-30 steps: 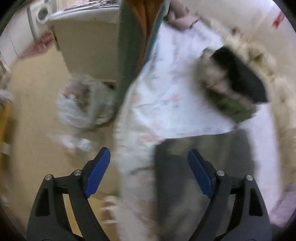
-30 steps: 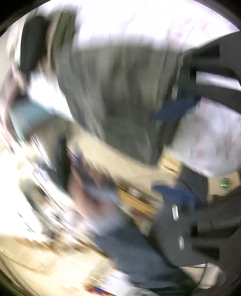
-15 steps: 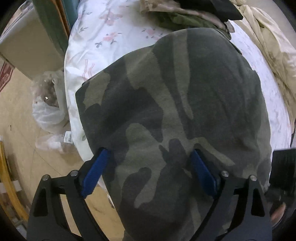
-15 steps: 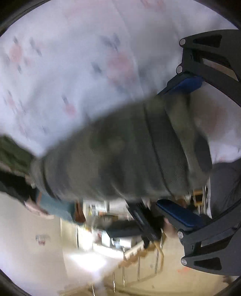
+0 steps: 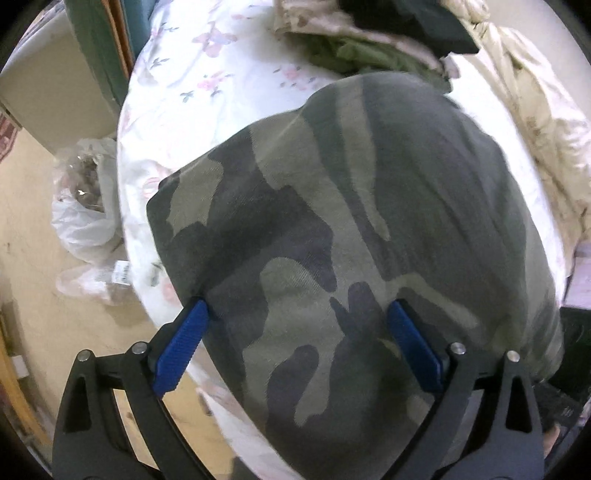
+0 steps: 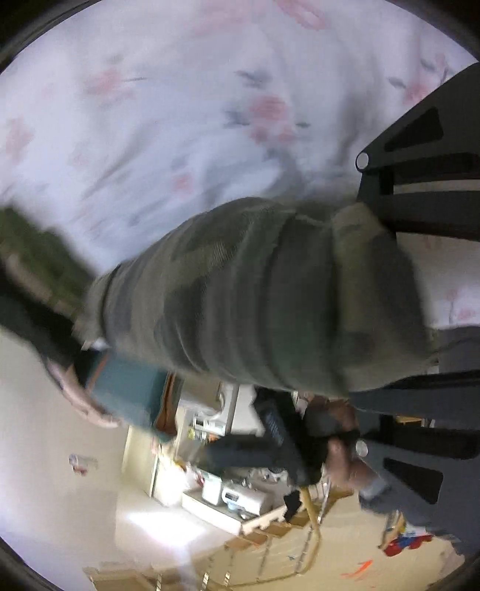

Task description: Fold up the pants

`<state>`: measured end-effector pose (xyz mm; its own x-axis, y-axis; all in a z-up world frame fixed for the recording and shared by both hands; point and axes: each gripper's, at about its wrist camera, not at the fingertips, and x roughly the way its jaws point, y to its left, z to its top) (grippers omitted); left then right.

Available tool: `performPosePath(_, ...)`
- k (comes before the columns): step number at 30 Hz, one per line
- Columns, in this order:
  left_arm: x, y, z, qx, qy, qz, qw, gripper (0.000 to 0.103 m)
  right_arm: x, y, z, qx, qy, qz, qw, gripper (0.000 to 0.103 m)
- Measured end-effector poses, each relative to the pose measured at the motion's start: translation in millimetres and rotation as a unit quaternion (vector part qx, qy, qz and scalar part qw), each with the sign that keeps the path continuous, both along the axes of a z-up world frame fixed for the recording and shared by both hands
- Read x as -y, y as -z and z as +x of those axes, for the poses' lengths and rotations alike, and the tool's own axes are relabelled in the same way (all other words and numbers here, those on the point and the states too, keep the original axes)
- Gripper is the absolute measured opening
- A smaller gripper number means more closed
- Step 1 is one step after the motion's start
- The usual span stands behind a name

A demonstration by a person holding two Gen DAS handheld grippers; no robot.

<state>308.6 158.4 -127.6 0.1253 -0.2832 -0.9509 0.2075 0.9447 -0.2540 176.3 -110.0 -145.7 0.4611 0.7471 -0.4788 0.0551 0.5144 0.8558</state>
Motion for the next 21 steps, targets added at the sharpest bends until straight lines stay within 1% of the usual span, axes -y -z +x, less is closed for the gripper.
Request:
performPosePath(2, 9, -9, -3, -0.009, 0.005, -0.03, 0.9995, 0.096, 18, -20, 7, 0.02, -0.023, -0.018, 0.999, 0.032)
performPosePath(4, 23, -16, -9, -0.011, 0.02, -0.052, 0.9984, 0.095, 42, -41, 26, 0.036, -0.069, -0.043, 0.996, 0.031)
performPosePath(6, 45, -20, -16, -0.01, 0.052, -0.056, 0.9971, 0.095, 78, -57, 48, 0.05, -0.11, -0.078, 0.99, 0.03)
performPosePath(7, 57, -21, -19, -0.008, 0.07, -0.055, 0.996, 0.095, 95, -60, 59, 0.05, -0.124, -0.092, 0.987, 0.03)
performPosePath(9, 79, -23, -24, 0.005, 0.103, -0.044, 0.9937, 0.095, 128, -59, 83, 0.033, -0.138, -0.113, 0.983, 0.03)
performPosePath(10, 89, -24, -24, 0.011, 0.116, -0.041, 0.9924, 0.095, 146, -54, 98, 0.029, -0.142, -0.129, 0.981, 0.03)
performPosePath(11, 96, -27, -23, 0.017, 0.123, -0.042, 0.9914, 0.095, 158, -49, 111, 0.017, -0.139, -0.133, 0.981, 0.03)
performPosePath(13, 102, -35, -18, 0.031, 0.123, -0.052, 0.9905, 0.095, 185, -25, 130, -0.01, -0.117, -0.129, 0.985, 0.031)
performPosePath(14, 102, -42, -14, 0.047, 0.12, -0.059, 0.9899, 0.095, 193, -12, 134, -0.023, -0.115, -0.114, 0.987, 0.032)
performPosePath(15, 100, -48, -8, 0.062, 0.112, -0.063, 0.9898, 0.095, 196, 2, 141, -0.038, -0.113, -0.096, 0.988, 0.035)
performPosePath(16, 95, -53, 0, 0.08, 0.095, -0.064, 0.9902, 0.096, 201, 14, 141, -0.05, -0.105, -0.084, 0.99, 0.042)
performPosePath(17, 89, -56, 8, 0.095, 0.073, -0.065, 0.9906, 0.096, 204, 20, 140, -0.055, -0.098, -0.082, 0.99, 0.047)
performPosePath(18, 85, -53, 16, 0.101, 0.054, -0.066, 0.9913, 0.097, 208, 25, 138, -0.063, -0.086, -0.084, 0.991, 0.061)
performPosePath(19, 82, -47, 25, 0.096, 0.04, -0.063, 0.9925, 0.097, 210, 25, 141, -0.069, -0.076, -0.081, 0.991, 0.07)
performPosePath(20, 82, -35, 35, 0.08, 0.031, -0.06, 0.9945, 0.097, 213, 27, 138, -0.072, -0.065, -0.07, 0.993, 0.074)
performPosePath(21, 83, -23, 40, 0.062, 0.028, -0.061, 0.9958, 0.097, 220, 27, 129, -0.075, -0.055, -0.058, 0.994, 0.084)
